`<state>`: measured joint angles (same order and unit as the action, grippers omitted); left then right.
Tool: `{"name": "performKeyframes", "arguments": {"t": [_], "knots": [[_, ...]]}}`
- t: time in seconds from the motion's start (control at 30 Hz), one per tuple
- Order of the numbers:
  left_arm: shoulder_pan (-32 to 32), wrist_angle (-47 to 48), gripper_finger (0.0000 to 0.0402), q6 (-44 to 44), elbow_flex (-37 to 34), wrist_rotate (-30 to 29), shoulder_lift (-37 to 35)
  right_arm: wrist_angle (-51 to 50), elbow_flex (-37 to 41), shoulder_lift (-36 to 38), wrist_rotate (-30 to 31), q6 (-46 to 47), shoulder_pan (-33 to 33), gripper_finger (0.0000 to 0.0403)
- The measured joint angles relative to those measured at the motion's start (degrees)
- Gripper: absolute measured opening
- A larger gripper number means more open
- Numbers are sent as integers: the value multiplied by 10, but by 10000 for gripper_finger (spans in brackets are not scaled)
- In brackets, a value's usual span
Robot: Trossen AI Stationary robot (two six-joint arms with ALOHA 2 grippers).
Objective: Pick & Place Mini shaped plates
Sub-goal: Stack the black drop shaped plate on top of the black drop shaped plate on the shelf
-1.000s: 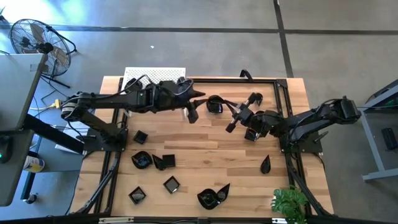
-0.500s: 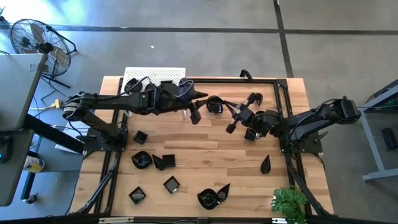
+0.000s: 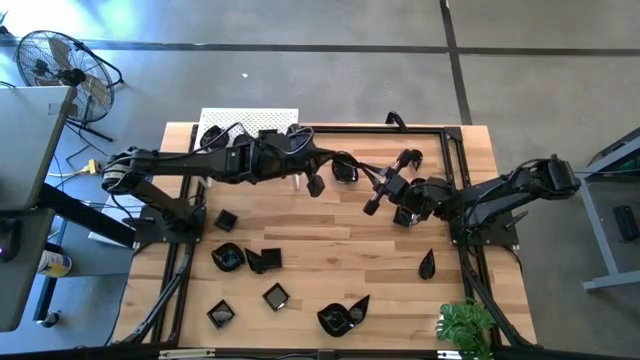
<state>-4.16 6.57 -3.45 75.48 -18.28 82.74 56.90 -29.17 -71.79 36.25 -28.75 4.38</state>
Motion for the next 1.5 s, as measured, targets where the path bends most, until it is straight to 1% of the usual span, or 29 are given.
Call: {"name": "performKeyframes", "arguments": {"t": [0.13,0.23,0.37,0.53,0.63,0.77,0.83,0.9,0.93,1.03,1.07,1.23,1.3,1.4,1.5], "knots": [[1,0,8,-1,0,-16,0,0,0,0,-1,3,0,5],[0,0,4,-1,0,-19,0,0,0,0,2,4,0,22],[0,1,3,-2,0,-21,0,0,0,0,7,22,1,64],[0,21,2,1,0,-18,-9,0,0,0,47,38,17,119],[-8,42,1,6,0,-29,-29,0,0,0,61,38,28,142],[-22,60,0,2,2,-29,-46,0,0,0,67,38,38,157],[-28,100,0,2,-2,-21,-61,-1,0,0,67,38,41,160],[-33,106,0,2,2,-13,-66,-7,0,0,65,38,45,160],[-38,126,0,4,3,-6,-72,-11,0,0,64,36,47,159],[-58,222,0,22,8,19,-92,-28,0,0,64,34,51,151],[-64,256,0,30,22,25,-95,-32,0,0,63,33,52,147],[-111,520,0,68,123,27,-100,-47,0,0,53,42,52,126],[-134,607,0,95,159,27,-94,-48,0,0,50,43,52,117],[-173,701,0,142,197,34,-79,-50,0,0,49,43,52,106],[-213,750,0,198,213,46,-66,-52,0,0,35,45,50,95]]}}
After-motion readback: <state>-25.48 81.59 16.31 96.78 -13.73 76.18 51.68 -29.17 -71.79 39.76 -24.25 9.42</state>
